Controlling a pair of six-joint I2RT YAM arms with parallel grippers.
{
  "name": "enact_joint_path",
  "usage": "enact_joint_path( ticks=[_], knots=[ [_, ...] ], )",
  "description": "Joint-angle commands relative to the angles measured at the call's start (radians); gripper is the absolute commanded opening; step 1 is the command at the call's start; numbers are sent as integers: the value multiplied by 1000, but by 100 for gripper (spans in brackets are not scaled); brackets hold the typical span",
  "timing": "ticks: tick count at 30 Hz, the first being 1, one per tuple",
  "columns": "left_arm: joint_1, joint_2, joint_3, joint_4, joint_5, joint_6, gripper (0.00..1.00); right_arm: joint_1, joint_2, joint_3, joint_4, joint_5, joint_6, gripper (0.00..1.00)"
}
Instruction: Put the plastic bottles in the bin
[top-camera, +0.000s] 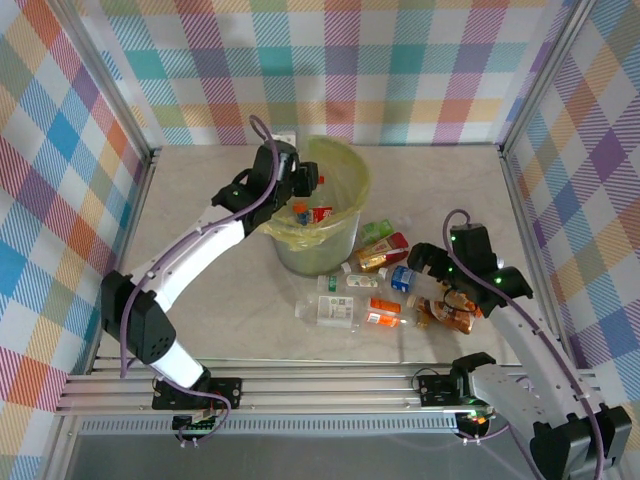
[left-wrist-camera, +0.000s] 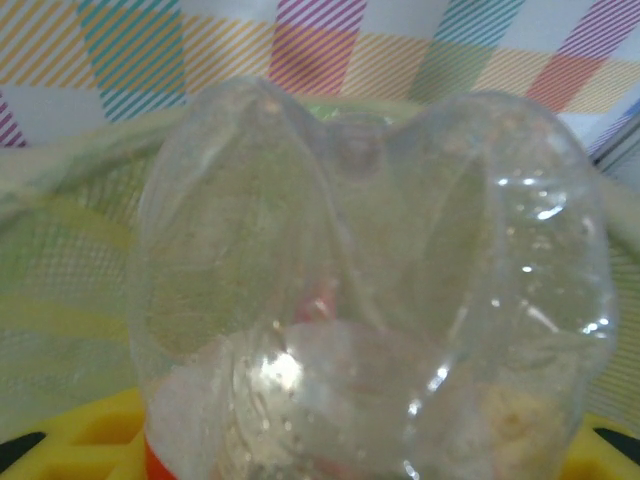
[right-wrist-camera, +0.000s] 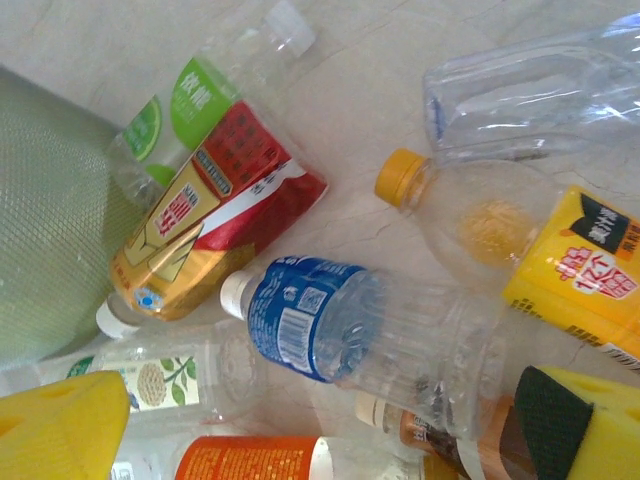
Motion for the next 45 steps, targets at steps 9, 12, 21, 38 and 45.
enact_joint_path(
  ticks=[9, 12, 21, 38, 45],
  knots=[
    [-11, 109, 34, -79, -120, -18, 61, 219, -36, -10, 4, 117, -64, 100],
    [-11, 122, 47, -98, -132, -16, 67, 313, -65, -33, 53, 142, -112, 100],
    [-10, 96, 64, -120, -152, -17, 83, 588, 32, 5, 71, 251, -239, 100],
    [-10, -211, -4, -112, -30, -49, 100, 748, 282, 89, 59, 174, -351, 100],
    [-11, -406, -128, -90, -18, -90, 100, 798, 348, 123, 55, 160, -436, 100]
  ],
)
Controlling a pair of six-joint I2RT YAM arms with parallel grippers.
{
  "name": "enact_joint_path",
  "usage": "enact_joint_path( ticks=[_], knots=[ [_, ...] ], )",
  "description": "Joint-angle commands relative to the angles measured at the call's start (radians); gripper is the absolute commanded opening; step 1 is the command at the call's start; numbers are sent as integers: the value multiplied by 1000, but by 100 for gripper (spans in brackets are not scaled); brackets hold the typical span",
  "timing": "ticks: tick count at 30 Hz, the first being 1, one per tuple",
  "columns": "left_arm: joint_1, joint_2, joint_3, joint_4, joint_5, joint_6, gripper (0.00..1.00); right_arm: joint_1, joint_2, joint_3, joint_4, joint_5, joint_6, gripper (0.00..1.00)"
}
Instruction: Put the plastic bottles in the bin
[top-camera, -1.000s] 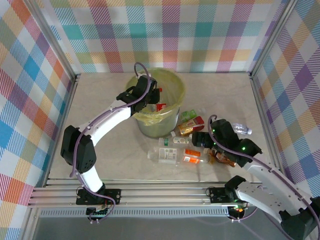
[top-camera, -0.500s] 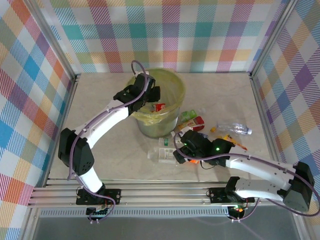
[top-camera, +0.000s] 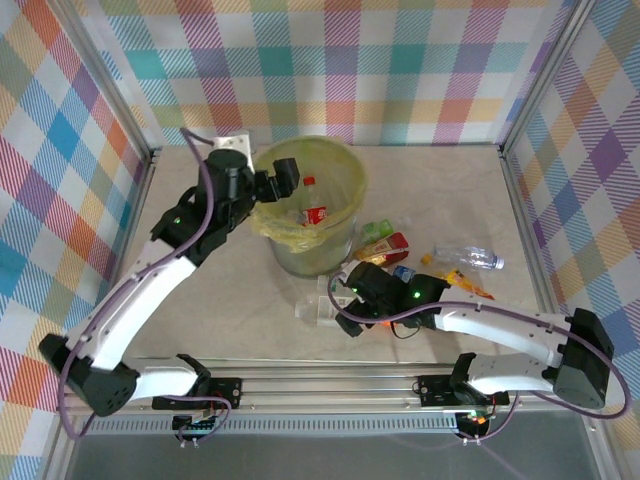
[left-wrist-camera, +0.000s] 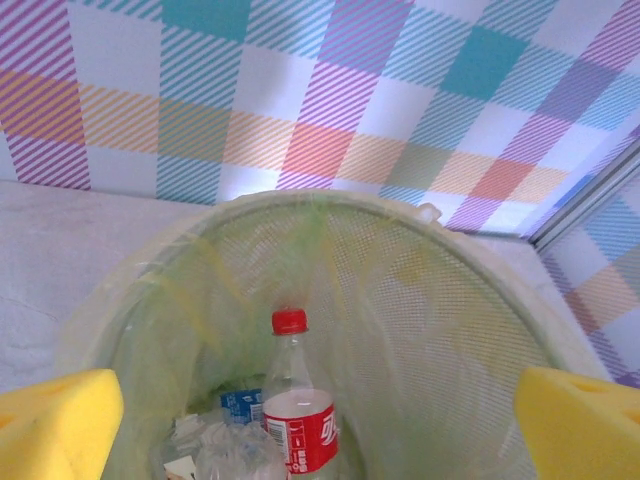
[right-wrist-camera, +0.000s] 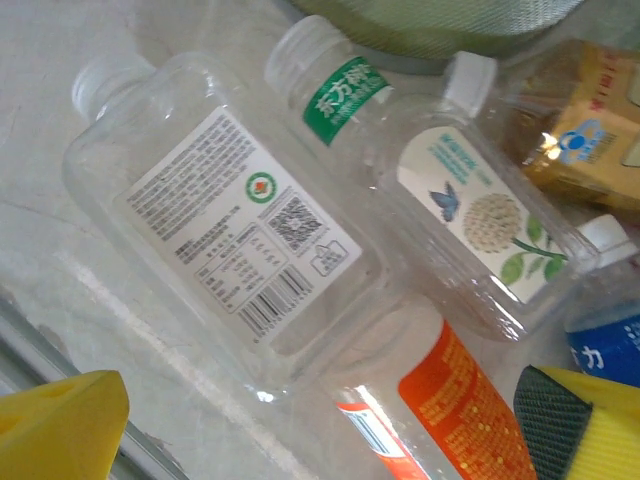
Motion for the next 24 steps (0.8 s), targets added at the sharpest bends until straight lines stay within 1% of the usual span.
enact_joint_path(
  ticks=[1, 4, 7, 11, 14, 20, 24],
  knots=[
    [-9, -75, -61, 3, 7, -35, 100, 24, 37, 45, -4, -19, -76, 100],
    [-9, -157, -131, -15, -49, -59, 100, 39, 74, 52, 10, -7, -128, 100],
    [-10, -258, -227, -30, -147, -95, 100, 58, 108, 55, 42, 3, -195, 100],
    [-8, -377, -350, -50, -298, -145, 100, 71, 134, 41, 100, -21, -313, 100],
    [-7, -441, -401, -80, -388, -170, 100, 72, 142, 37, 128, -28, -410, 100],
    [-6, -532, -453, -92, -490, -177, 100, 71, 136, -20, 228, -94, -610, 100],
    [-6, -554, -472, -95, -525, -177, 100, 71, 149, -35, 269, -103, -678, 100]
  ],
)
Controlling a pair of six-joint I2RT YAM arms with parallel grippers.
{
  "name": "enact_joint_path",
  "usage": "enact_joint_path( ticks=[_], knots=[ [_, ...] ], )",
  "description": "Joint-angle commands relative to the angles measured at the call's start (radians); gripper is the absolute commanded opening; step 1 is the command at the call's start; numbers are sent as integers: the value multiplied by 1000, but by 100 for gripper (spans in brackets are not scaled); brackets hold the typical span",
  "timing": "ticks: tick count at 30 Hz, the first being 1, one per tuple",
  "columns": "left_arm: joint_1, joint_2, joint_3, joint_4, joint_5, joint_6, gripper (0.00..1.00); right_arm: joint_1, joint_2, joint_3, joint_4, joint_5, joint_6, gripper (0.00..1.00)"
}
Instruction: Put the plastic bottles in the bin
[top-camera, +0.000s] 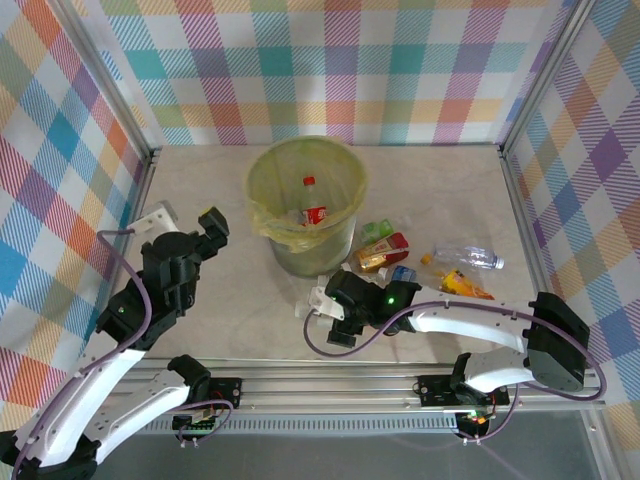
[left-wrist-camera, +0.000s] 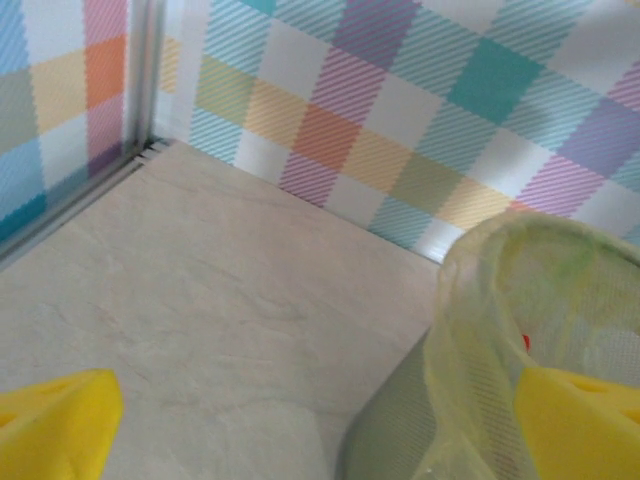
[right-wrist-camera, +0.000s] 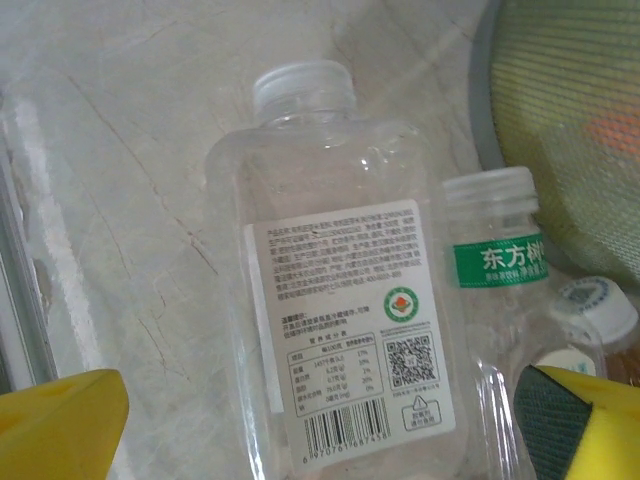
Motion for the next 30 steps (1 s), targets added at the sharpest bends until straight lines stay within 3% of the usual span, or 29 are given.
enact_joint_path(
  ticks=[1, 30],
  knots=[
    [-5, -16, -17, -9, -78, -11, 100, 4, 18, -14, 71, -32, -121, 100],
    [20, 4, -17, -19, -54, 9, 100, -83, 246, 25, 167, -98, -177, 100]
  ],
)
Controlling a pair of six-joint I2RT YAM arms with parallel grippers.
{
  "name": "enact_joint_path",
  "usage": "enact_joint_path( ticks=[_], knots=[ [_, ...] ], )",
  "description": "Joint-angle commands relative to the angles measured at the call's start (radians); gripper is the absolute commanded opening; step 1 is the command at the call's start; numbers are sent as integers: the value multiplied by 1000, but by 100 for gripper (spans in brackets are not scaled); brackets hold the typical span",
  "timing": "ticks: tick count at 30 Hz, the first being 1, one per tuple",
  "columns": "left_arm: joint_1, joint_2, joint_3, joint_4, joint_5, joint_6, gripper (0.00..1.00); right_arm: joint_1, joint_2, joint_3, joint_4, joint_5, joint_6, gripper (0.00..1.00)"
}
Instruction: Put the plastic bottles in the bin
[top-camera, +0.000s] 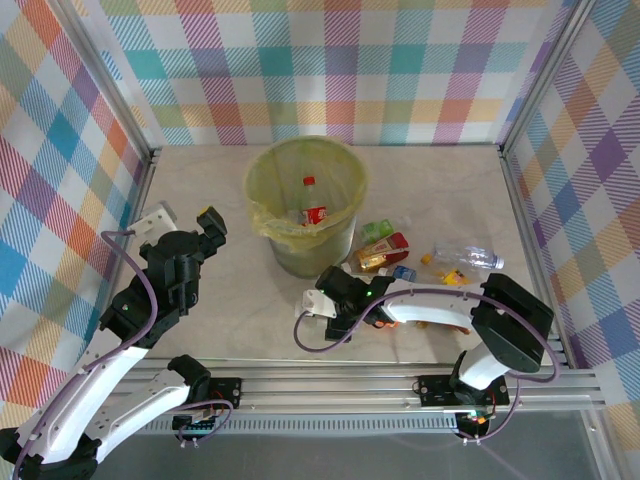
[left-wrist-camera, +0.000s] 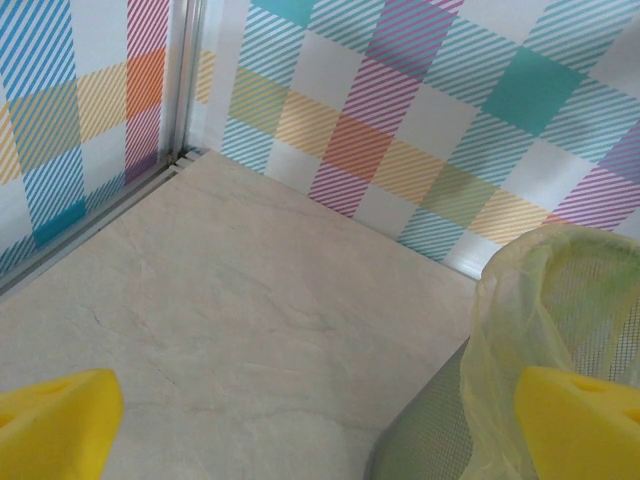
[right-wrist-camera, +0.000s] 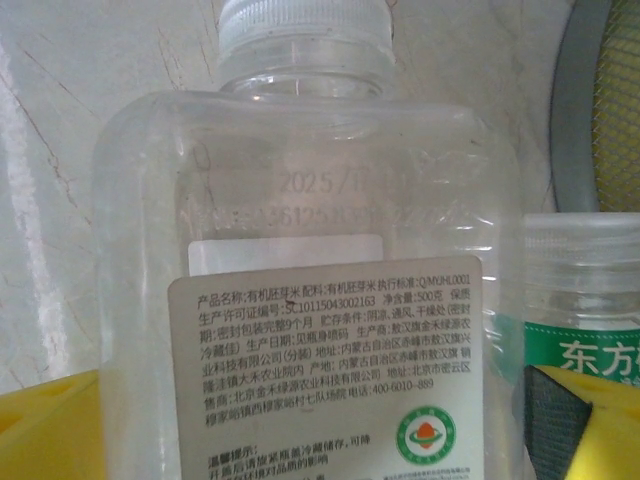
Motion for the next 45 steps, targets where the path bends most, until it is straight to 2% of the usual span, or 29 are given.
enact_joint_path(
  ticks=[1, 11, 22, 28, 30, 40, 45],
  knots=[
    [10, -8, -10, -19, -2, 12, 100, -4, 26, 27, 22, -47, -18, 100],
    [21, 0, -10, -11, 21, 11, 100, -5, 98, 63, 14, -40, -35, 100],
    [38, 0, -10, -6, 33, 11, 100, -3, 129, 100, 4, -79, -61, 93],
    [45, -1, -13, -6, 40, 10, 100, 1, 136, 107, 0, -92, -61, 95],
    [48, -1, -14, -5, 44, 9, 100, 1, 139, 110, -4, -103, -61, 100],
    [59, -1, -15, -4, 56, 7, 100, 3, 202, 132, -12, -78, -60, 100],
    [64, -1, -16, -5, 60, 6, 100, 5, 208, 150, -24, -77, -63, 96]
  ],
)
